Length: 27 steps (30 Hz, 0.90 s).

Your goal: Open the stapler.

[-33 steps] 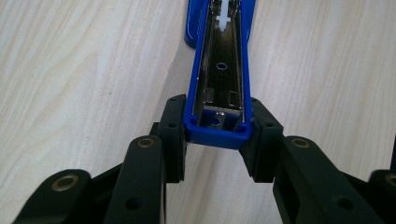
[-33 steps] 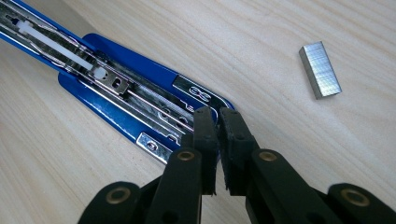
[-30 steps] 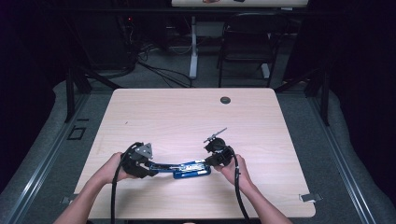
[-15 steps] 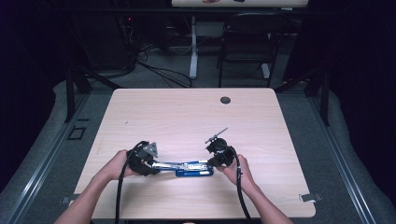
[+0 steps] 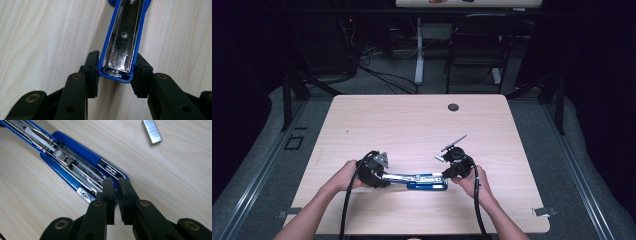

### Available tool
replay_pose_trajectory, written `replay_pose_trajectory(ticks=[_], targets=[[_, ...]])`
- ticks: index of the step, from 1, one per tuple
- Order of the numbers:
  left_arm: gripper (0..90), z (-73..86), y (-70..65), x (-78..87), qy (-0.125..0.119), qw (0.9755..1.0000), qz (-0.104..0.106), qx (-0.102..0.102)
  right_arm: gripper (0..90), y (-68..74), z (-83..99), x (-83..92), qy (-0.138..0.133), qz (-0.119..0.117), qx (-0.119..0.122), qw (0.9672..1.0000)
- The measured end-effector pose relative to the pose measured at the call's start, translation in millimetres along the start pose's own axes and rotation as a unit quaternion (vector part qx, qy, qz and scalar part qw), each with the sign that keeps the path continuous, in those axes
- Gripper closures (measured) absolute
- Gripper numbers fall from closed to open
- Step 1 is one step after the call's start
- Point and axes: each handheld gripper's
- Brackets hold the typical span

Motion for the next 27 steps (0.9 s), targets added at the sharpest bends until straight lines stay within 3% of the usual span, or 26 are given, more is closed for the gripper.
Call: replay_pose_trajectory(ticks=[4,7,10,14,18,27], targets=[[63.7,-2.6,-2.1,-0.6,-0.007,1.0,0.003,0.001,85.8,4.8,-4.4,2.5,-0.023,0.005,0.009,0.9997],[63.7,-3.6,-2.6,-0.5,-0.007,1.0,0.001,0.0,83.6,12.6,-9.5,0.1,-0.036,0.009,0.032,0.9988],[63.7,-3.8,-2.8,-0.2,-0.007,1.0,0.0,0.0,82.8,25.4,-14.1,-2.0,-0.077,-0.005,0.044,0.996],[63.7,-4.2,-2.8,-0.3,-0.009,1.0,0.001,0.002,84.5,37.5,-17.4,-6.1,-0.1,-0.03,0.076,0.9916],[63.6,-4.7,-2.7,-0.4,-0.009,0.9999,0.003,0.002,87.0,46.9,-19.0,-14.2,-0.108,-0.061,0.088,0.9884],[63.6,-4.8,-2.8,-0.4,-0.011,0.9999,0.001,0.001,86.8,53.0,-23.2,-31.3,-0.109,-0.069,0.101,0.9865]])
Point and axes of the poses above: each handheld gripper's, and its own axes: x roughly backward along the jaws, z roughly out of its underside, y roughly to its left, and after that the axes turned 5 degrees about x, right-handed
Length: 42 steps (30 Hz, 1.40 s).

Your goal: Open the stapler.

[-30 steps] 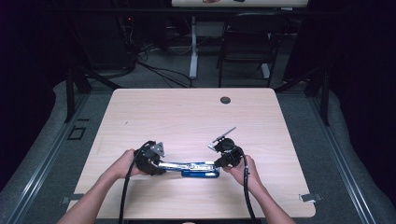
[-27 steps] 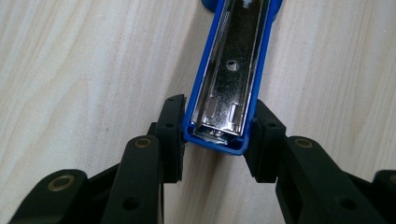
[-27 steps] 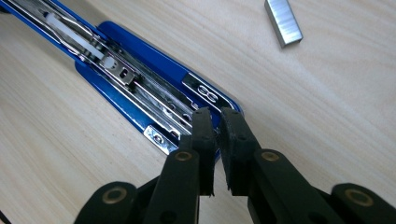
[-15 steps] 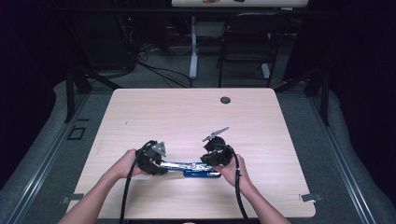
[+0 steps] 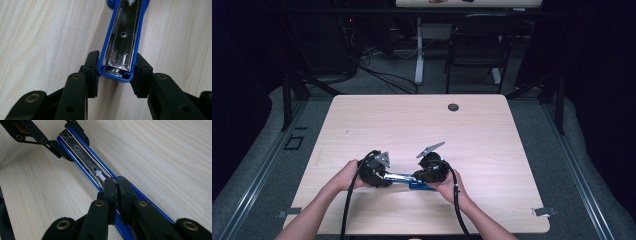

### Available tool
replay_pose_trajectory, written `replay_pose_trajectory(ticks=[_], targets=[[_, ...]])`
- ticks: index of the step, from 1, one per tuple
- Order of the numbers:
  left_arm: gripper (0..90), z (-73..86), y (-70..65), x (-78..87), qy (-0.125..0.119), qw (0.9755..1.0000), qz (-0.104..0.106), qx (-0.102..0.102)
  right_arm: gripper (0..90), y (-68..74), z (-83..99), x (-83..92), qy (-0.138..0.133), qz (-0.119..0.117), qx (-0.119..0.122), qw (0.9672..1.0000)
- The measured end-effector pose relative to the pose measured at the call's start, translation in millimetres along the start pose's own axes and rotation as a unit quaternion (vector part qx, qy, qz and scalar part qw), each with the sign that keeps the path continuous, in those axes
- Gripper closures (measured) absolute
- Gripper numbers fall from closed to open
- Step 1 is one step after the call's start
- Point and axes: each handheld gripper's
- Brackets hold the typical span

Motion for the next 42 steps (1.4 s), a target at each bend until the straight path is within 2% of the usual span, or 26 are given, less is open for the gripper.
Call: replay_pose_trajectory(ticks=[8,12,16,19,22,26,29,31,34,37,42], targets=[[63.2,0.6,0.4,-0.8,-0.001,1.0,0.001,0.004,86.7,3.7,-2.5,-10.5,0.001,0.002,0.009,1.0],[62.3,0.5,0.4,-0.1,-0.004,1.0,0.0,0.006,87.9,1.6,-0.5,-11.2,-0.006,-0.005,-0.005,1.0],[55.6,-0.6,1.7,1.8,0.0,0.9998,-0.001,0.02,88.5,1.7,-0.3,-11.0,-0.004,-0.006,-0.006,1.0],[52.4,-1.0,1.3,4.6,-0.001,0.9998,-0.006,0.02,88.7,0.9,-0.6,-10.7,0.0,-0.008,-0.002,1.0],[49.1,-2.4,-0.8,10.5,-0.017,0.9996,-0.014,0.017,89.5,0.7,-0.4,-11.3,0.001,-0.007,-0.003,1.0],[49.1,-3.9,-3.2,15.3,-0.035,0.9991,-0.018,0.014,89.8,0.8,-0.2,-11.5,0.002,-0.008,-0.005,1.0],[51.5,-5.3,-6.7,9.2,-0.028,0.9995,-0.015,0.004,89.8,0.7,-0.2,-11.4,0.002,-0.008,-0.005,1.0],[56.8,-6.3,-9.0,4.5,-0.022,0.9996,-0.019,-0.006,89.7,0.9,-0.2,-11.4,0.002,-0.007,-0.005,1.0],[59.3,-6.0,-9.4,2.9,-0.022,0.9995,-0.02,-0.007,89.4,-0.3,0.0,-11.2,0.002,-0.011,-0.006,0.9999],[60.0,-4.6,-8.1,2.8,-0.024,0.9996,-0.011,-0.005,84.5,-6.9,1.0,-8.2,0.007,-0.031,-0.011,0.9994],[59.9,-3.2,-8.1,1.8,-0.03,0.9995,-0.012,-0.005,83.3,-18.0,2.3,5.5,-0.005,-0.025,-0.026,0.9993]])
Point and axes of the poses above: each handheld gripper's, and its own axes: x roughly backward along the jaws, z roughly out of its underside, y roughly to its left, and after that the axes turned 5 degrees about x, right-handed
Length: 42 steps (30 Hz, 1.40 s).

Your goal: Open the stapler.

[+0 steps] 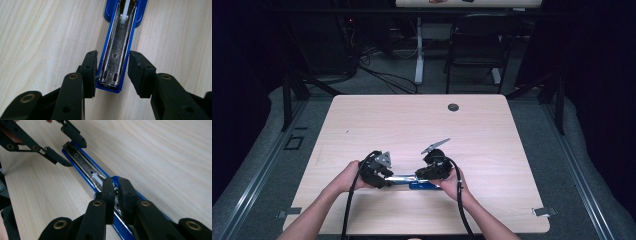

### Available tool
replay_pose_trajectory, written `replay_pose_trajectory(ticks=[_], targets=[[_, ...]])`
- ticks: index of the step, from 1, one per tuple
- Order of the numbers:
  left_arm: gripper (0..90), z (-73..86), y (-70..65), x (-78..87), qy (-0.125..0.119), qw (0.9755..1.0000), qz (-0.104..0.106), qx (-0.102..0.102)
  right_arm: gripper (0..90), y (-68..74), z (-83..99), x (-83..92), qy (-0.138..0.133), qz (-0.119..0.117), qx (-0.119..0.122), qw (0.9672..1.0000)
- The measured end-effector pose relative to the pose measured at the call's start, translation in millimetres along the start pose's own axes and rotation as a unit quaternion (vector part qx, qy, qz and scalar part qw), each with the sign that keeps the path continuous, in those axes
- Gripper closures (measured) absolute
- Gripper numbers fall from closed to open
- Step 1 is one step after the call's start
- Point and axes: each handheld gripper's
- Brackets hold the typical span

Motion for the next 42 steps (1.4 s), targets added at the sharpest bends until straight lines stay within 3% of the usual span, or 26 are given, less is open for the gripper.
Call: replay_pose_trajectory(ticks=[6,11,15,16,21,27,31,33,35,38,42], targets=[[58.8,-0.8,-1.2,-0.7,-0.002,1.0,-0.003,0.008,74.7,-19.6,-0.2,28.3,-0.01,0.014,-0.007,0.9998],[58.6,0.1,-1.2,-0.2,-0.006,0.9999,-0.003,0.014,68.3,-35.1,3.5,48.2,0.009,0.049,-0.01,0.9987],[58.6,0.7,-1.3,0.3,-0.011,0.9998,-0.004,0.015,65.8,-42.2,6.9,56.6,0.006,0.064,-0.023,0.9977],[58.7,1.0,-1.3,0.3,-0.013,0.9998,-0.004,0.015,64.9,-44.1,7.0,59.1,0.015,0.066,-0.018,0.9976],[58.5,2.0,-0.6,0.2,-0.018,0.9997,-0.001,0.015,62.8,-49.2,10.0,61.1,0.026,0.07,-0.024,0.9969],[58.2,1.8,-1.1,-0.4,-0.02,0.9997,-0.003,0.013,53.7,-56.6,13.5,59.4,0.04,0.056,-0.028,0.9972],[57.9,1.6,-2.3,-1.0,-0.017,0.9998,-0.007,0.009,46.5,-58.8,14.2,60.1,0.037,0.069,-0.021,0.9967],[57.8,1.6,-2.6,-1.3,-0.018,0.9998,-0.008,0.006,41.8,-60.1,13.5,59.4,0.053,0.076,-0.007,0.9957],[57.8,1.6,-2.5,-1.4,-0.017,0.9998,-0.008,0.006,38.0,-61.4,13.0,58.8,0.071,0.083,-0.016,0.9938],[57.7,1.8,-2.4,-1.5,-0.016,0.9998,-0.008,0.005,32.4,-61.2,11.1,56.8,0.075,0.092,-0.012,0.9929],[57.2,2.4,-1.9,-2.1,-0.014,0.9999,-0.008,0.004,18.5,-60.6,8.7,53.2,0.084,0.098,0.005,0.9916]])
Point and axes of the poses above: each handheld gripper's, and its own axes: x roughly backward along the jaws, z roughly out of its underside, y roughly to its left, and after that the axes turned 5 degrees about x, right-handed
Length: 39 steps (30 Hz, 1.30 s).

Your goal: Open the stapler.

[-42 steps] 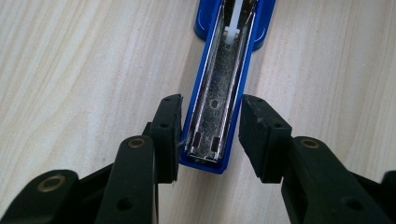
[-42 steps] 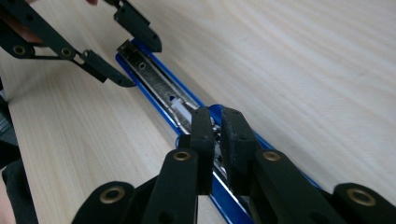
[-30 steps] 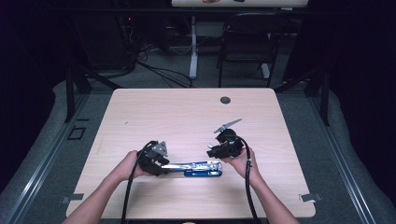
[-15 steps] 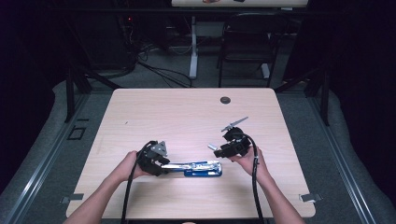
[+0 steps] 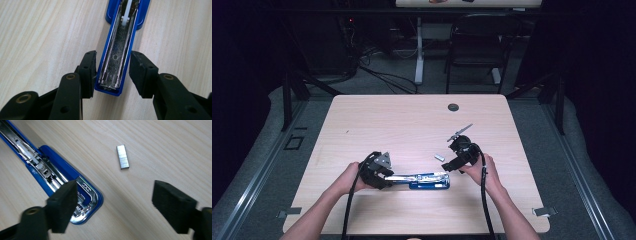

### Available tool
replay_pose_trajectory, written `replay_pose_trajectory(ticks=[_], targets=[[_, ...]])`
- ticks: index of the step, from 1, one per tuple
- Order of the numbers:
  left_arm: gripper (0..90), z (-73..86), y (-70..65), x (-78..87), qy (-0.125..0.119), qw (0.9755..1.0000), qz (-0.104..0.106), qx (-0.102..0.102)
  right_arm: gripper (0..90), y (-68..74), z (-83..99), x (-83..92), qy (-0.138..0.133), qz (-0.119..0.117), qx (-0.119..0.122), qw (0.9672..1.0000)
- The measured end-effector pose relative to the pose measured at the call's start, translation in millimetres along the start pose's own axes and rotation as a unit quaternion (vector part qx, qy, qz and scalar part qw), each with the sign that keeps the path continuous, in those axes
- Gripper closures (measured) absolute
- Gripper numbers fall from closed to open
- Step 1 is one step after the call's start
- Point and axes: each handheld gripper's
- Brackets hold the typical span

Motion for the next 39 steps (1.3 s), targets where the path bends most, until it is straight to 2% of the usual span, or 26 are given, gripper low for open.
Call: replay_pose_trajectory(ticks=[4,5,6,8,10,14,19,22,23,27,30,33,38,39], targets=[[57.2,-0.1,-0.1,-0.2,0.003,1.0,0.0,-0.001,13.4,-2.4,0.0,-3.5,0.011,0.013,-0.002,0.9999],[57.3,-0.3,-0.2,-0.2,0.004,1.0,0.0,-0.002,11.7,-1.7,0.9,-5.6,-0.001,0.014,-0.014,0.9998],[57.3,-0.4,-0.4,-0.2,0.004,1.0,0.0,-0.002,7.9,-4.0,0.0,-4.3,0.012,0.015,-0.005,0.9998],[57.3,-0.8,-0.6,-0.3,0.004,1.0,-0.001,-0.003,0.6,-3.9,-0.4,-5.4,0.012,0.02,-0.008,0.9997],[57.6,-1.4,-1.0,-0.5,0.006,1.0,-0.002,-0.005,0.8,-3.6,0.2,-6.4,0.004,0.019,-0.014,0.9997],[57.7,-2.0,-1.1,-0.5,0.008,0.9999,-0.001,-0.006,1.0,-4.5,-0.4,-6.0,0.012,0.02,-0.008,0.9997],[57.7,-1.9,-0.7,-1.5,0.006,1.0,-0.002,-0.006,1.0,-4.4,-2.6,-4.8,0.002,0.023,-0.011,0.9997],[57.7,-3.5,-0.6,-3.3,0.008,0.9999,0.0,-0.011,0.1,-4.3,-5.2,-6.3,-0.005,0.017,-0.014,0.9998],[57.8,-3.6,-0.7,-4.1,0.006,0.9999,0.0,-0.011,0.0,-5.3,-6.9,-6.3,0.008,0.018,-0.007,0.9998],[57.9,-4.1,0.8,-4.1,0.007,0.9999,0.006,-0.015,0.0,-6.7,-12.2,-10.3,0.001,0.017,-0.008,0.9998],[58.3,-6.3,1.1,-7.1,0.009,0.9997,0.01,-0.019,1.1,-8.8,-15.4,-13.7,0.008,0.023,0.0,0.9997],[58.4,-7.4,1.0,-9.1,0.012,0.9996,0.011,-0.021,11.4,-13.3,-15.8,-17.9,0.006,0.024,-0.001,0.9997],[58.5,-6.8,0.6,-8.8,0.014,0.9997,0.008,-0.019,16.2,-23.2,-17.2,-23.6,-0.004,0.026,-0.011,0.9996],[58.5,-6.8,0.5,-8.6,0.014,0.9997,0.009,-0.018,18.4,-22.8,-17.6,-26.1,-0.015,0.026,-0.019,0.9994]])
Point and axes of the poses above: each handheld gripper's, and its own axes: x roughly backward along the jaws, z roughly out of its underside, y roughly to its left, and after that the axes turned 5 degrees about x, right-handed
